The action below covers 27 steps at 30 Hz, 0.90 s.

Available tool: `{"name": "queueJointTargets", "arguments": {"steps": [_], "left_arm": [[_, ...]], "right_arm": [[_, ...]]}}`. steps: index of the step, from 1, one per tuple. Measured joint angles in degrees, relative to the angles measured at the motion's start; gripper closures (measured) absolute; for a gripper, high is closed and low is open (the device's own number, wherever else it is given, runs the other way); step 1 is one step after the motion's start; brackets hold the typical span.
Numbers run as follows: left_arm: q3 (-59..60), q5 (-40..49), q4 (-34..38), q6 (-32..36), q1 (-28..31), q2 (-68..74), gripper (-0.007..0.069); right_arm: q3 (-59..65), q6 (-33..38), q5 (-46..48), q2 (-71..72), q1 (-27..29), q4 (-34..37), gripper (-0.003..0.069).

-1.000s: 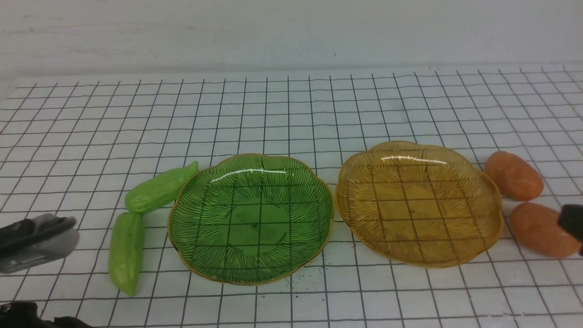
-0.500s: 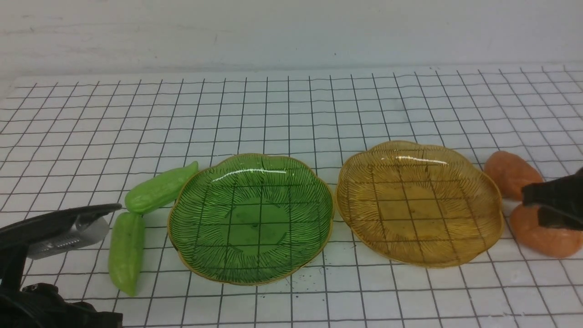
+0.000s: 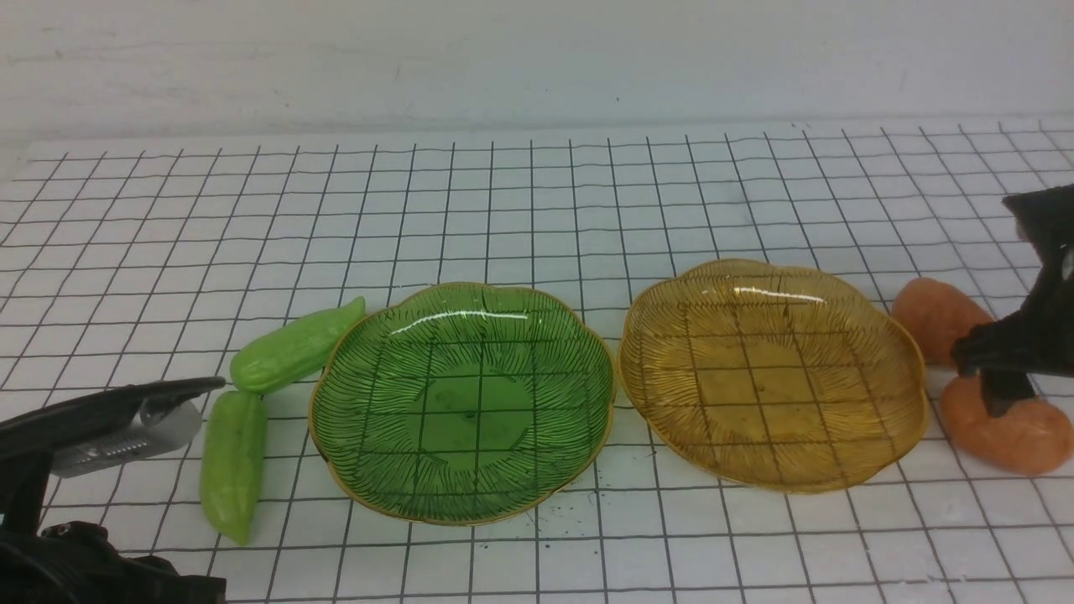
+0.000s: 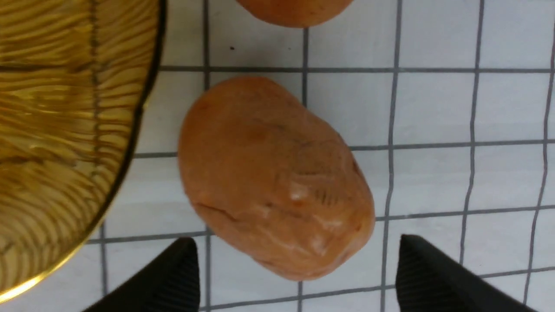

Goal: Put different types of vegetables on the plate.
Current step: 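Put the potato onto the plate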

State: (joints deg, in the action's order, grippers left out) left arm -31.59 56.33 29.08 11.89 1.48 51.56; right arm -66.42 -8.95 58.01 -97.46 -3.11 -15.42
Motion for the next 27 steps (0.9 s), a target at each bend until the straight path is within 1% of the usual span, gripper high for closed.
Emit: {"name": "queueJointTargets", "arguments": {"steps": [1,2,6,9,13,17,20,24,27], "left_arm": [[0.0,0.0,0.0,0.0,0.0,0.0,0.0631],[0.0,0.0,0.0,0.0,0.0,0.0,0.0631],[0.0,0.0,0.0,0.0,0.0,0.0,0.0631],[0.0,0.0,0.0,0.0,0.0,0.0,0.0631],[0.0,0.0,0.0,0.05,0.0,0.0,0.0631],[0.0,0.19,0.0,0.05,0.0,0.0,0.0631],[0.0,0.23,0.0,0.11,0.0,0.0,0.0631],[0.0,0.23,0.21,0.21,0.0,0.0,0.0629],[0.0,0.23,1.46,0.21,0.0,0.0,0.0629]], "right_arm": [[0.0,-0.1,0.02,-0.48,0.0,-0.24,0.0081],[-0.13,-0.75,-0.33,-2.7,0.0,-2.02,0.005],[-0.49,-0.89,-0.58,-6.68,0.0,-2.83,0.0037],[-0.7,-0.89,-0.42,-8.5,0.0,-2.95,0.0048],[-1.08,-0.82,-0.36,-8.85,0.0,-2.98,0.0104],[-1.12,0.09,0.57,-8.56,0.0,-3.1,0.0104],[-2.07,-0.13,3.97,-7.77,0.0,-3.1,0.0104],[-8.78,-2.81,10.05,-2.93,0.0,-0.95,0.0104],[-13.29,-3.44,10.82,0.94,-0.4,3.64,0.0104]]}}
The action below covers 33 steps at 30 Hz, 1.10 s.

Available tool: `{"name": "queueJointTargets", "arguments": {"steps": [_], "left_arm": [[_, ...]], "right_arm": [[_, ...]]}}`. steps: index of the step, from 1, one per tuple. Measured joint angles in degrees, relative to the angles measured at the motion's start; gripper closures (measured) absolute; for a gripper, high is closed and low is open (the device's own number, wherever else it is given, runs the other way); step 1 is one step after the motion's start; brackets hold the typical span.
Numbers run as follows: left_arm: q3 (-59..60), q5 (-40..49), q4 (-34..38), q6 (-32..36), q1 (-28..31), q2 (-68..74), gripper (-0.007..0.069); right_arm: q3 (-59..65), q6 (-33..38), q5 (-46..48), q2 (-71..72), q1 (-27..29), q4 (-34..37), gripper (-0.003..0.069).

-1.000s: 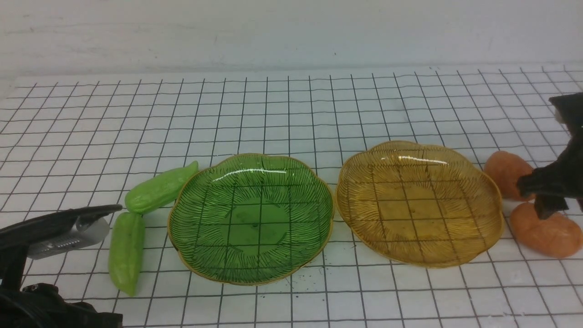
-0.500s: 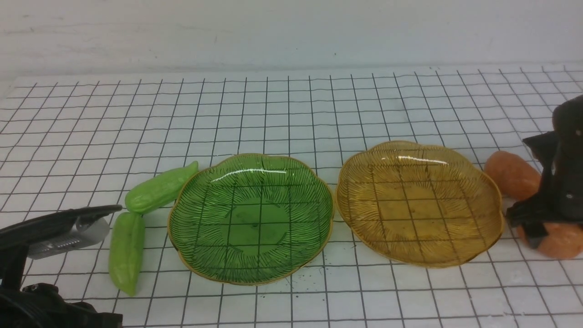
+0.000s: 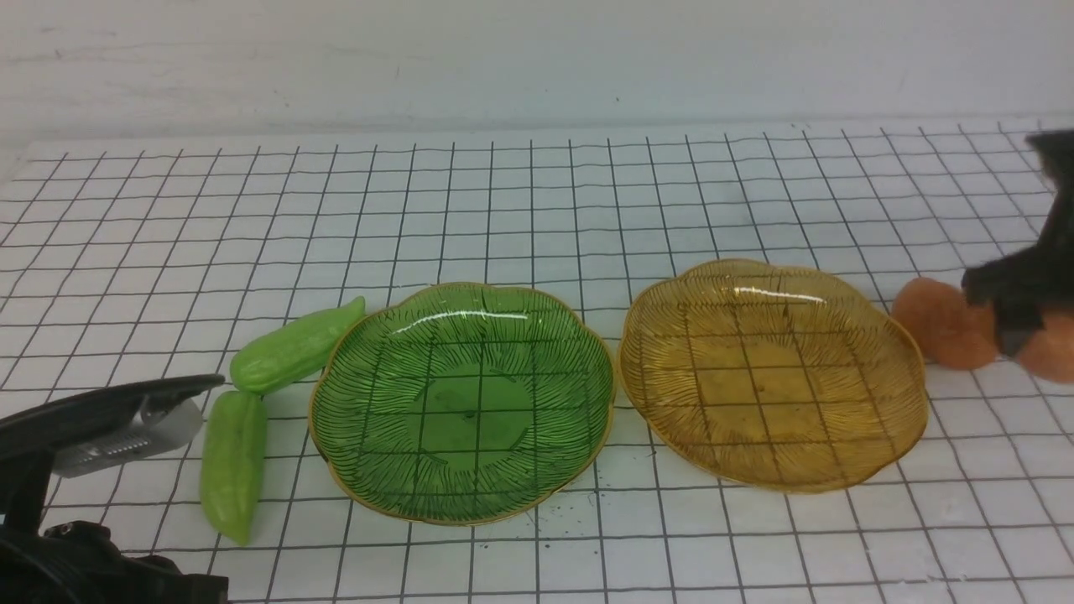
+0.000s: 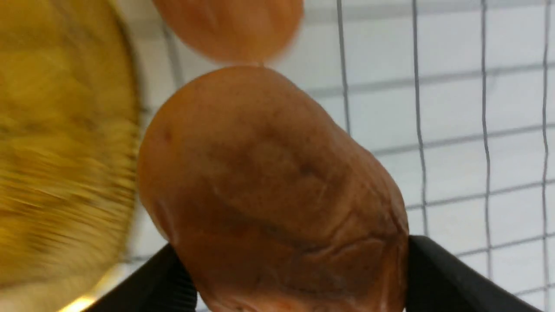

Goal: Put different types of vegetables on the plate.
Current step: 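Put the potato onto the plate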

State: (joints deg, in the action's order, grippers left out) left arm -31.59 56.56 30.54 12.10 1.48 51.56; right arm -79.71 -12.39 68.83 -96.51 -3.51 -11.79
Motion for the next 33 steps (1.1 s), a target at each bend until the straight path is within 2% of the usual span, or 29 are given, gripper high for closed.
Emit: {"name": "queueJointTargets", "arguments": {"steps": [4,7,14,19,20,25,33], "left_arm": [[0.0,0.0,1.75,0.0,0.0,0.0,0.0629],[0.0,0.0,1.76,0.0,0.0,0.0,0.0629],[0.0,0.0,1.76,0.05,0.0,0.0,0.0629],[0.0,0.0,1.76,0.05,0.0,0.0,0.0629],[0.0,0.0,1.76,0.05,0.0,0.0,0.0629],[0.0,-0.11,1.8,0.05,0.0,0.0,0.0629],[0.0,-0.48,1.67,0.05,0.0,0.0,0.0629]], "right_arm": [[-1.35,2.39,-3.6,0.81,-3.05,8.47,0.0104],[-1.35,5.58,-6.23,-1.93,-6.08,12.27,0.0104],[-1.35,7.31,-9.27,-9.87,-10.96,13.37,0.0104],[-2.2,7.26,-9.96,-11.71,-11.71,12.53,0.0013],[-3.38,7.06,-9.24,-11.76,-11.65,11.79,-0.0014],[-10.41,7.06,-4.82,-11.76,-9.9,8.67,-0.0032],[-15.13,7.0,-3.67,-13.35,-0.07,3.24,-0.0003]]}}
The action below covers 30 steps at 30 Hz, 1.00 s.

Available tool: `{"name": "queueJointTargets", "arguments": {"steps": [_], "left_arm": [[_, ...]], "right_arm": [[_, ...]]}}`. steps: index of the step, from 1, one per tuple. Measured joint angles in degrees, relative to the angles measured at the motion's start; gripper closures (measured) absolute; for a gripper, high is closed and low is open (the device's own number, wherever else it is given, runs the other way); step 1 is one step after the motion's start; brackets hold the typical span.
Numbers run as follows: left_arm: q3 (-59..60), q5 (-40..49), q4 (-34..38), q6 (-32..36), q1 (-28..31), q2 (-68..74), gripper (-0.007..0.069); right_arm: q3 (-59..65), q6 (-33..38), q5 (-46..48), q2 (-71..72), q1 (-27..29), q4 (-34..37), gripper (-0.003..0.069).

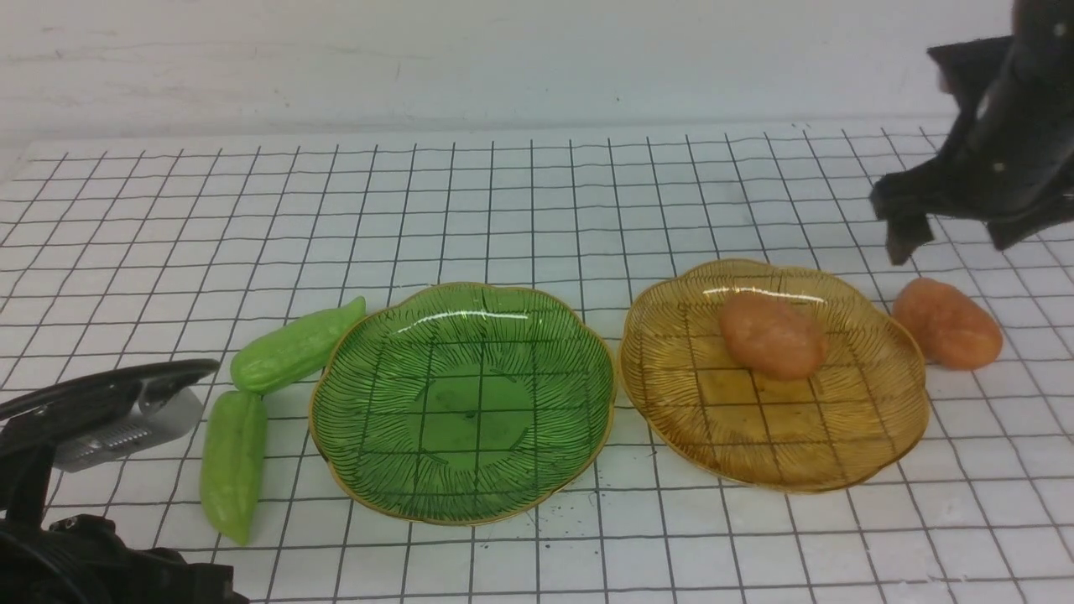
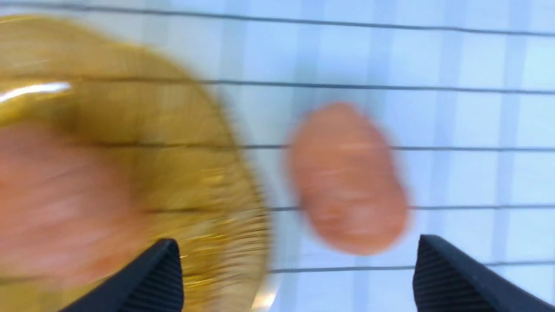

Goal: Put different types of vegetables on the plate.
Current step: 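Put the potato onto the plate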

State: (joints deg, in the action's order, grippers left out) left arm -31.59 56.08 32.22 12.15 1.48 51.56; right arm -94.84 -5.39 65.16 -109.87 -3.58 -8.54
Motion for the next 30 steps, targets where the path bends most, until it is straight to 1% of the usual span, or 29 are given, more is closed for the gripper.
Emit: {"name": "queueJointTargets", "arguments": {"steps": [2,5,7,12,16,17,19,21,24,26,28,30], "left_arm": [[0.0,0.0,0.0,0.0,0.0,0.0,0.0629],[0.0,-0.07,0.0,0.0,0.0,0.0,0.0629],[0.0,-0.35,0.0,0.0,0.0,0.0,0.0629],[0.0,-0.42,-0.06,0.0,0.0,0.0,0.0629],[0.0,-0.42,-0.19,0.0,0.0,0.0,0.0629],[0.0,-0.42,-0.26,0.0,0.0,0.0,0.0629],[0.0,-0.42,-0.25,0.0,0.0,0.0,0.0629],[0.0,-0.42,-0.57,0.0,0.0,0.0,0.0629],[0.0,-0.42,-1.91,0.0,0.0,0.0,0.0629],[0.0,-0.42,-2.73,0.0,0.0,0.0,0.0629],[0.0,-0.44,-3.03,-0.07,0.0,0.0,0.0629],[0.0,-0.79,-3.14,-0.07,0.0,0.0,0.0628]], "right_arm": [[0.0,0.0,-0.44,-2.28,2.93,-0.14,0.0019],[0.0,0.0,-2.36,-5.84,4.78,-0.06,0.0041],[0.0,0.0,-4.16,-8.66,5.29,0.3,0.0062],[-0.72,0.12,-7.1,-11.87,5.03,3.11,0.0087],[-0.66,0.12,-7.24,-13.5,4.97,2.83,0.0118],[-0.82,0.37,-6.88,-13.5,4.97,2.64,0.0132],[-1.29,1.0,-5.71,-13.54,4.97,2.26,0.0132],[-3.13,2.32,-1.49,-13.67,5.08,1.57,0.0132],[-8.07,3.01,3.95,-13.27,5.08,1.37,0.0132],[-11.94,2.7,4.73,-11.87,5.08,1.93,0.0132],[-13.5,1.95,4.68,-9.39,5.14,4.31,0.0132],[-13.5,1.89,4.84,-5.06,4.86,9.84,0.0132]]}}
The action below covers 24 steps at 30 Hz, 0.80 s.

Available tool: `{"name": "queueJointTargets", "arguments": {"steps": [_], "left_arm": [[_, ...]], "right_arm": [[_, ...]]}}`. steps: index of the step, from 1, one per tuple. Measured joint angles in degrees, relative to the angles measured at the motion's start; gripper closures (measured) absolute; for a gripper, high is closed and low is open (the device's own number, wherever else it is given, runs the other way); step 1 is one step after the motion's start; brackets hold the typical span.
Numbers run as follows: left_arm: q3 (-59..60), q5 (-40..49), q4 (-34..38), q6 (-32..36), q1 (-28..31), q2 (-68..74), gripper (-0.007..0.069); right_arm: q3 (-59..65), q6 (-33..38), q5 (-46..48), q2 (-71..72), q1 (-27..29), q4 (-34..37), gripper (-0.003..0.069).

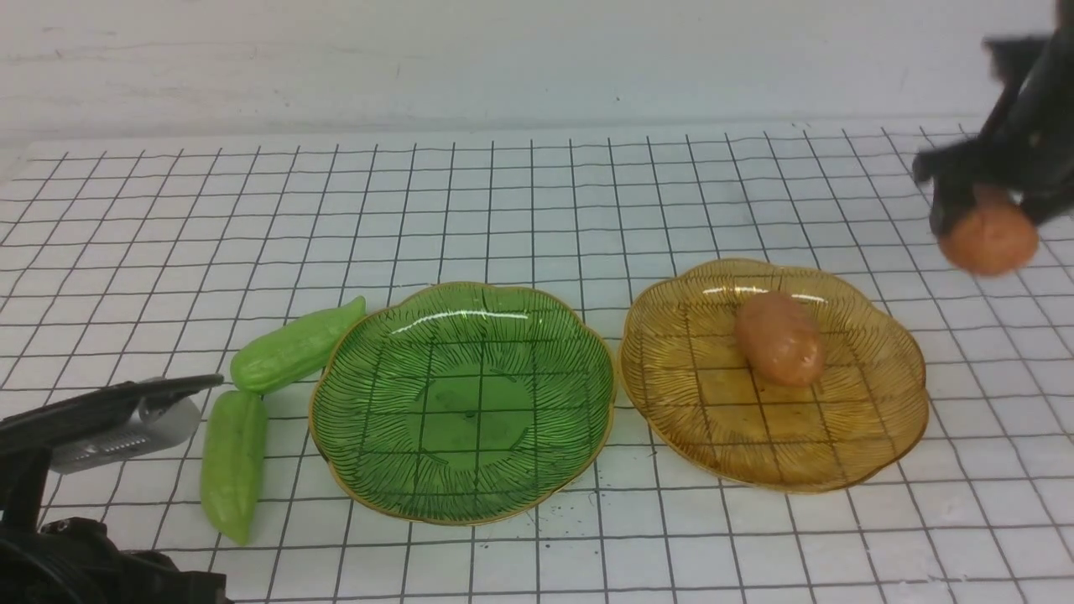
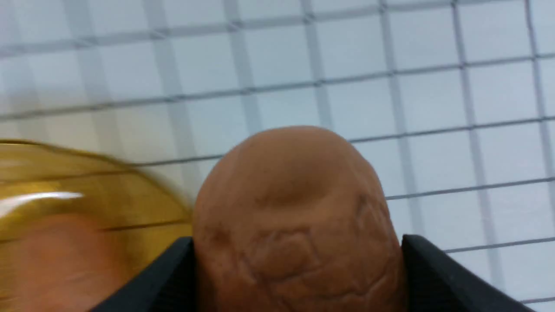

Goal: Put different types of vegetables on the plate.
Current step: 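Put the potato onto the plate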

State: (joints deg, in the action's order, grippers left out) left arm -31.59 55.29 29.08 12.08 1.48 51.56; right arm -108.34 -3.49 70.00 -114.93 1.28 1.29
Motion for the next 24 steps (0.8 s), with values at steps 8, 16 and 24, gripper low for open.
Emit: {"name": "queueJointTargets", "arguments": {"steps": [8,16,24], "left_arm": [[0.0,-0.69,0.0,-0.33,0.0,0.0,0.0624],[0.0,-2.86,-0.05,-0.33,0.0,0.0,0.0589],[0.0,-3.81,-1.52,-0.6,0.0,0.0,0.0484]], "right_arm": [[11.53,4.73,0.84,7.6,-7.98,7.95,0.0132],[19.55,5.57,0.79,5.16,-14.35,4.82,0.0132],[20.27,1.4,0.61,5.81,-14.77,3.46,0.0002]]}}
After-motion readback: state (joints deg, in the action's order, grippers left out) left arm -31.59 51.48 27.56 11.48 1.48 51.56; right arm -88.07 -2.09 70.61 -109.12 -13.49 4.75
